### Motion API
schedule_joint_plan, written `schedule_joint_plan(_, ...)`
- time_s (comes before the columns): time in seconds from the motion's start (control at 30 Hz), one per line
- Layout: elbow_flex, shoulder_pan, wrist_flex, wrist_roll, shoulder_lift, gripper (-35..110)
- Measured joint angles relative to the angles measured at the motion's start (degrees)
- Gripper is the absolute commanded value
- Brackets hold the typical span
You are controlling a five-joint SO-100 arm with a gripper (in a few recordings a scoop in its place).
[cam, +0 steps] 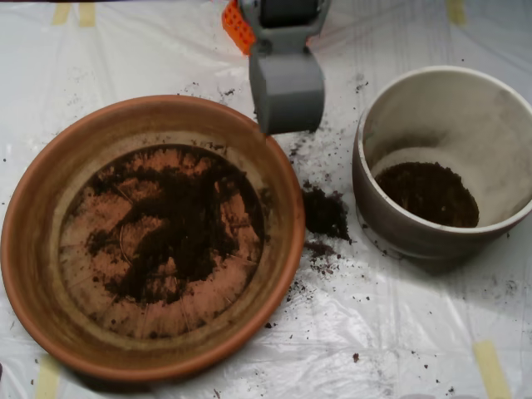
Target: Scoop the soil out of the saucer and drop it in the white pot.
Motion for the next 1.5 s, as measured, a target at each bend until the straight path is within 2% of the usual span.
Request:
schedule_joint_plan(0.37, -20.0, -17.8, 7.8, -3.0, -16.0, 0)
schedule_joint_plan(0.43, -23.6, -20.1, 9.1, -3.9, -19.4, 11)
schedule_joint_plan(0.47, -26.0, -20.9, 10.3, -4.1, -21.6, 25)
schedule_joint_plan(0.5, -28.3, -21.6, 11.8, -4.1, -23.6, 33)
schedule_joint_plan(0.73, -30.8, -25.2, 14.3, -4.8, -27.2, 37)
schedule_joint_plan(1.13, -30.8, -20.0, 13.8, -1.0, -27.2, 36)
schedule_joint_plan(1.33, -29.4, -9.8, 12.4, 4.3, -23.6, 37)
schedule_joint_plan(1.5, -17.8, 0.7, 8.8, 6.2, -16.1, 37)
